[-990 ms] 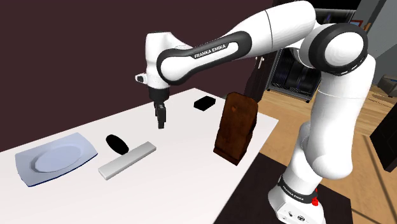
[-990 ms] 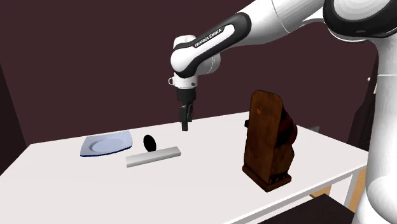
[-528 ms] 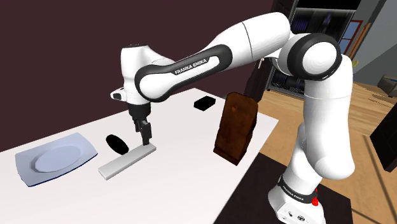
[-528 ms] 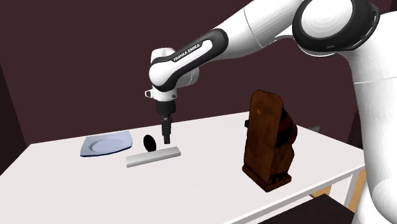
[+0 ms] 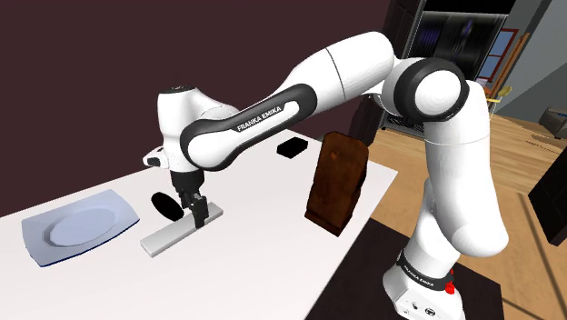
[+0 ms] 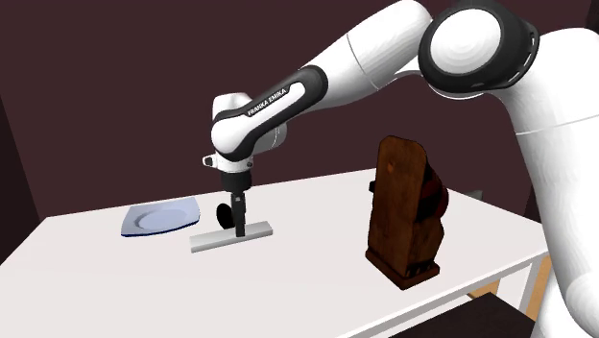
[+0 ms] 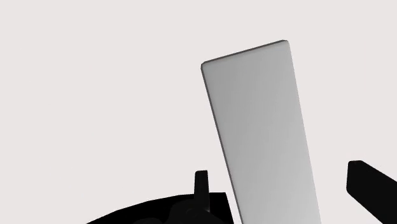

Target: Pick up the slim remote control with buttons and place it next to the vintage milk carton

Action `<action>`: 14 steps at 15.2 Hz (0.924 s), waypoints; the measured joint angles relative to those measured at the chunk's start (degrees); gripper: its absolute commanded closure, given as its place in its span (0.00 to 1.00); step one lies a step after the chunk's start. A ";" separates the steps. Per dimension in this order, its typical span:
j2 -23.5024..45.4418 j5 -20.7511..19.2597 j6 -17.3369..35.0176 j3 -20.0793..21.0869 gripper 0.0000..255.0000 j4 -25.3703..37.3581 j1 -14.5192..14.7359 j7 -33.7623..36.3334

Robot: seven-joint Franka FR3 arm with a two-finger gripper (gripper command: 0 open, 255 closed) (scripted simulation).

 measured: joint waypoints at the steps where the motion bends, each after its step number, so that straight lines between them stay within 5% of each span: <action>1: 0.37 -0.10 0.56 -0.04 0.00 -0.19 0.04 0.04; 9: 1.20 -0.36 2.15 -0.17 0.00 -0.95 0.10 0.17; 10: 1.20 -0.36 2.15 -0.17 1.00 -0.95 0.10 0.17; 14: 1.18 -0.36 2.14 -0.16 1.00 -0.94 0.11 0.16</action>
